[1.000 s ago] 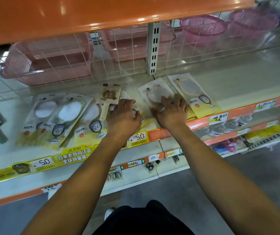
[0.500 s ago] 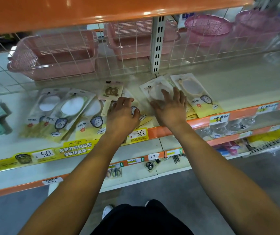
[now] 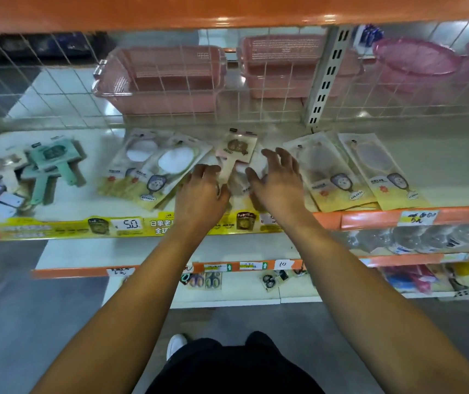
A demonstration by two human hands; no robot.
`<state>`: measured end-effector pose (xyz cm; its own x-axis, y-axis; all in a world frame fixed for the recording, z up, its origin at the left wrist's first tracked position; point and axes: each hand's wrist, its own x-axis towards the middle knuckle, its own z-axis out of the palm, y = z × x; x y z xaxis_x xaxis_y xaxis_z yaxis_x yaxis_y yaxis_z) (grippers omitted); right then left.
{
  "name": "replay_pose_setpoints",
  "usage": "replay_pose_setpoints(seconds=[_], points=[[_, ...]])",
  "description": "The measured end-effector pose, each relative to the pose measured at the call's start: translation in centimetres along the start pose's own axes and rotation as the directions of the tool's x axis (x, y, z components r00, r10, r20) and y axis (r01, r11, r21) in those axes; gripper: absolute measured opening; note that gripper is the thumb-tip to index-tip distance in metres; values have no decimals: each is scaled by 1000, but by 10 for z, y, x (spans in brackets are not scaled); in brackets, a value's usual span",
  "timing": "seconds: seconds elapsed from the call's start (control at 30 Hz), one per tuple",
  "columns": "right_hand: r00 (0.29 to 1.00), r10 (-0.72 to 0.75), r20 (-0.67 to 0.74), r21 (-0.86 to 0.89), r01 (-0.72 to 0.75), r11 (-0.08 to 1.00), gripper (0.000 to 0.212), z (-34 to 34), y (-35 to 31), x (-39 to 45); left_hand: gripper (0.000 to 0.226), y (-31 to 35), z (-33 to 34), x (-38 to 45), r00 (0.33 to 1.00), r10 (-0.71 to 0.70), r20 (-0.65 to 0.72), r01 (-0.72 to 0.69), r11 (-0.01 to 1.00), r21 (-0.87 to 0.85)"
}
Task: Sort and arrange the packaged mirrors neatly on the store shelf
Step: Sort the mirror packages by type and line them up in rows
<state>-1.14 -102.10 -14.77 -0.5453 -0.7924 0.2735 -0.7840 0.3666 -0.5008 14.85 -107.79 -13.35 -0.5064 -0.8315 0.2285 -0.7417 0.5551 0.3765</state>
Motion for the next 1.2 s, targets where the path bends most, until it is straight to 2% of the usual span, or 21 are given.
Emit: replay_pose_setpoints(seconds=[0.37,0.73,0.97,1.2], points=[[999,26,27,-41,-25,999,57,54,-95,-6,42,-97,-40,-1,999,-17,-34,15,997,-69],[997,71,-19,-102,-73,992,57,94,-161,-18,43,-170,-65,8,999,34,-15,-35,995,-95],[996,87,-11,-120,-88,989,56,110,-183,-22,38,-193,-69,10,999,36,-20,-38,996,-85],[994,92,66,-126,-83,988,58,115,-187,-12,38,-197,-72,10,999,17,-43,-21,994,-104]])
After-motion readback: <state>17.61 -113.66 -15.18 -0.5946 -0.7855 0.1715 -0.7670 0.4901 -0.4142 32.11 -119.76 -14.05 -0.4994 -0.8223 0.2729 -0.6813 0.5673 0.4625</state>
